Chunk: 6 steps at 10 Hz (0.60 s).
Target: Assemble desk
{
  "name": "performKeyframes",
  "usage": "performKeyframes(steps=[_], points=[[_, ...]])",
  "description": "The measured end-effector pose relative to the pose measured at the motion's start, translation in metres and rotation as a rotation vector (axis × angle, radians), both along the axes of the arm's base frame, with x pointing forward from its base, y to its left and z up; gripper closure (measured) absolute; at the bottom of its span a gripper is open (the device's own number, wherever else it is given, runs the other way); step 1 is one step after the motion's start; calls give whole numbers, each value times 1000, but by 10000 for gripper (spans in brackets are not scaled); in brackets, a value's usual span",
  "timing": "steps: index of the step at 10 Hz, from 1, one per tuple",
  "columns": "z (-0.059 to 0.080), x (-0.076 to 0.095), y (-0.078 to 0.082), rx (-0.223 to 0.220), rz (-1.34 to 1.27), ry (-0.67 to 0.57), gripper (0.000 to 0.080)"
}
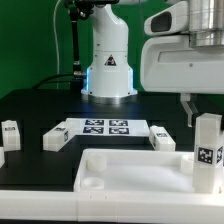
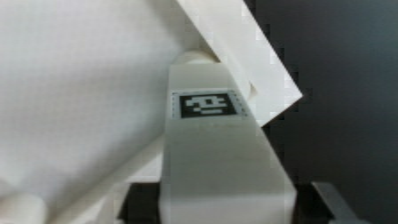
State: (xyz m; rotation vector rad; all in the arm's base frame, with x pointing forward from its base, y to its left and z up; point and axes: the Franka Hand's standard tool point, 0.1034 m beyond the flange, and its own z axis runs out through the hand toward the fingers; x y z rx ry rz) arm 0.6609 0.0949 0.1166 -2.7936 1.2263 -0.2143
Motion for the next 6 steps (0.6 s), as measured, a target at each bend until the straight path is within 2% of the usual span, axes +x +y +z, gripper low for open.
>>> performKeyframes(steps=[2,4,5,6], points=[[0,0,-1,22,-89,5,506],[0,0,0,15,-43,3,504],[0,0,0,4,25,2,273],[0,0,0,-8,97,1,273]])
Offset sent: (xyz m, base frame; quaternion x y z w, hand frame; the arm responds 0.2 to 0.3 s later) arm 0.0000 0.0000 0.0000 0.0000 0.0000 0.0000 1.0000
